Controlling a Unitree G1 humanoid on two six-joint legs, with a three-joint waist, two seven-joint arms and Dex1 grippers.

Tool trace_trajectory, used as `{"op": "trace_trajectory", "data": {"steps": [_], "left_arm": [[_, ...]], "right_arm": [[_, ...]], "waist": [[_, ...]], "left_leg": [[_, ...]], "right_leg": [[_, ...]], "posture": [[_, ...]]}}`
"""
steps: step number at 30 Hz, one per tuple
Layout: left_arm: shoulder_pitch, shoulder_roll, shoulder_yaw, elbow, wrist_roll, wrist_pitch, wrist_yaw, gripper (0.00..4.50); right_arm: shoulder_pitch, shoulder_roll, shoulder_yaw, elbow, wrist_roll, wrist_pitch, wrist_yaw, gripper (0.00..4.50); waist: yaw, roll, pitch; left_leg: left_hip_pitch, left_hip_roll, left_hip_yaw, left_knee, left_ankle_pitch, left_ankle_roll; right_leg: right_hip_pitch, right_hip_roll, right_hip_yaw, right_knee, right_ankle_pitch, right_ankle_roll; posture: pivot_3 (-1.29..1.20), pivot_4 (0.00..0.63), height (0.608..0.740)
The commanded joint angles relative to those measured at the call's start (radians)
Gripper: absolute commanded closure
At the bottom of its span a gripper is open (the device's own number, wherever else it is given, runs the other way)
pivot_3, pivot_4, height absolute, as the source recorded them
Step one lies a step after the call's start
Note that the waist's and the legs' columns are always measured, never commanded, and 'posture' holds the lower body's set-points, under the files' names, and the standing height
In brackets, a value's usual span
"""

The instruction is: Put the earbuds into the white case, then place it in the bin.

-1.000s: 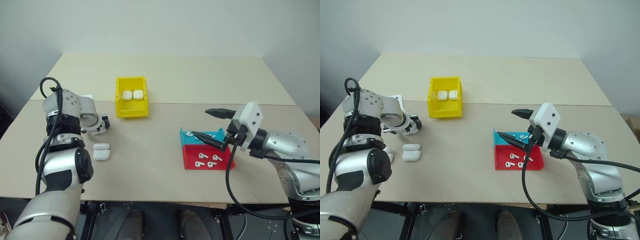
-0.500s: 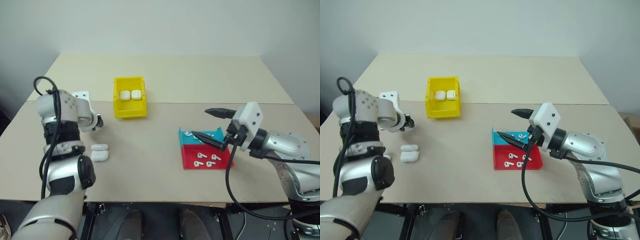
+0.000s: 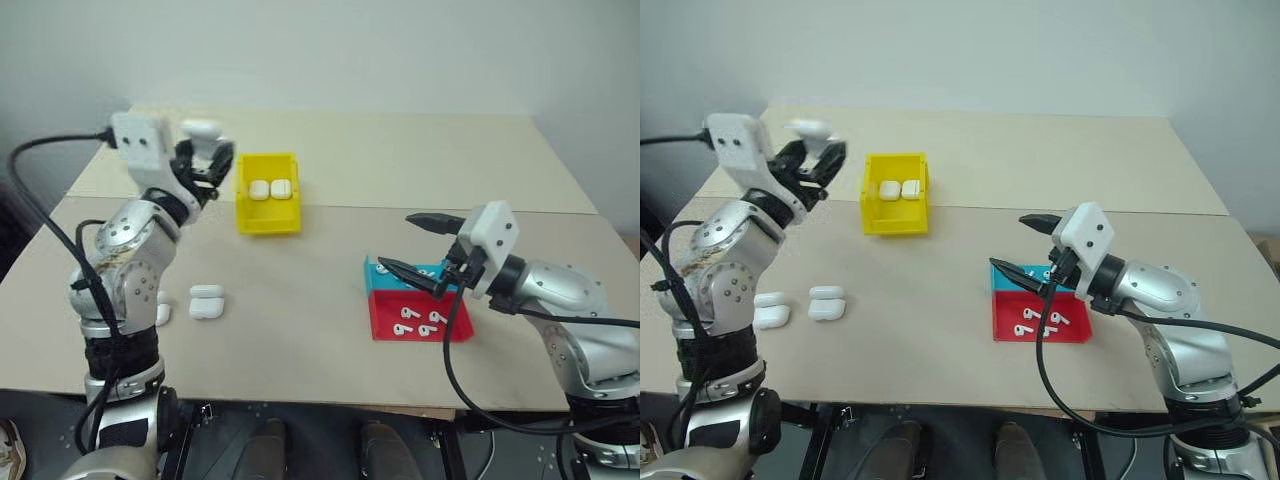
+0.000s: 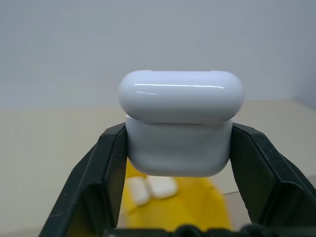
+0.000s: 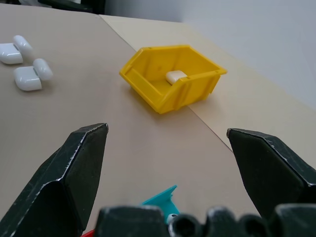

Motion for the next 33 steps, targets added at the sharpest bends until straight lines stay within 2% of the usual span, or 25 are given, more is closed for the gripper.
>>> {"op": "trace_trajectory", "data": {"steps": [1,4,7,12,14,16,19,23,26,29,33], "left_arm": [[-0.029,0.020,-0.052,0.033,-0.021,-0.130,-0.202,1.72],[-0.035,0.049,-0.070,0.051,-0.066,-0.182,-0.377,1.72],[-0.038,0.136,-0.079,0.094,-0.113,-0.200,-0.603,1.72],[-0.045,0.221,-0.106,0.161,-0.172,-0.183,-0.853,1.72],[-0.028,0.216,-0.113,0.153,-0.192,-0.197,-0.909,1.72],[-0.018,0.182,-0.119,0.151,-0.205,-0.222,-0.935,1.72],[-0.022,0.064,-0.119,0.144,-0.253,-0.226,-0.891,1.72],[-0.015,-0.032,-0.126,0.114,-0.291,-0.224,-0.872,1.72],[-0.004,-0.061,-0.136,0.104,-0.306,-0.210,-0.869,1.72],[0.049,-0.062,-0.147,0.078,-0.290,-0.229,-0.870,1.72],[0.094,-0.049,-0.138,0.043,-0.270,-0.247,-0.838,1.72]], "right_arm": [[-0.012,0.009,-0.024,-0.019,-0.004,-0.029,-0.020,0.00],[0.004,0.004,-0.040,-0.020,-0.008,-0.044,-0.018,0.00],[0.027,-0.019,-0.059,-0.029,-0.007,-0.062,0.004,0.00],[0.089,-0.104,-0.103,-0.034,0.010,-0.075,0.090,0.00],[0.113,-0.136,-0.129,-0.034,0.025,-0.062,0.118,0.00],[0.132,-0.187,-0.154,-0.044,0.043,-0.037,0.161,0.00],[0.147,-0.272,-0.168,-0.061,0.054,-0.009,0.221,0.00],[0.098,-0.319,-0.143,-0.069,0.065,0.085,0.199,0.00],[-0.002,-0.363,-0.050,-0.085,0.033,0.227,0.168,0.00],[-0.125,-0.428,0.097,-0.099,-0.014,0.333,0.203,0.00],[-0.205,-0.486,0.224,-0.103,-0.056,0.331,0.300,0.00]], "waist": [[-0.003,0.000,0.000],[-0.011,0.000,0.000],[-0.020,0.000,0.000],[-0.017,0.000,0.000],[-0.015,0.000,0.000],[-0.011,0.000,0.000],[-0.009,0.000,0.000],[-0.016,0.000,0.000],[-0.029,0.001,0.000],[-0.035,0.002,-0.001],[-0.031,0.002,-0.001]], "left_leg": [[0.000,0.000,0.001,0.000,0.000,0.000],[0.000,0.000,0.001,0.001,0.000,0.000],[0.000,0.001,0.001,0.001,0.000,0.001],[0.001,0.001,0.002,0.001,0.000,0.001],[0.001,0.001,0.002,0.002,0.000,0.001],[0.001,0.001,0.002,0.002,0.000,0.002],[0.000,0.001,0.001,0.003,0.000,0.002],[0.000,0.002,0.001,0.003,-0.001,0.002],[0.001,0.002,0.001,0.003,-0.001,0.002],[0.003,0.002,0.001,0.002,-0.001,0.002],[0.001,0.003,0.001,0.002,-0.001,0.003]], "right_leg": [[0.000,0.000,0.000,0.000,0.000,0.000],[0.000,0.001,0.000,0.001,0.000,0.000],[0.000,0.002,0.000,0.001,0.000,0.000],[0.001,0.002,0.000,0.001,-0.001,0.000],[0.001,0.002,0.000,0.001,-0.001,0.001],[0.001,0.002,0.000,0.000,-0.001,0.001],[0.002,0.002,-0.001,0.000,-0.001,0.001],[0.002,0.002,-0.001,0.001,-0.001,0.001],[0.002,0.003,0.001,0.002,-0.001,0.001],[0.002,0.003,0.001,0.002,-0.001,0.000],[0.001,0.003,0.001,0.001,-0.002,0.000]], "posture": [[0.00,0.150,0.740],[0.00,0.150,0.740],[0.00,0.150,0.740],[0.00,0.150,0.740],[0.00,0.150,0.740],[0.00,0.150,0.740],[0.00,0.150,0.740],[0.00,0.150,0.740],[0.00,0.150,0.740],[0.00,0.150,0.740],[0.00,0.150,0.740]]}}
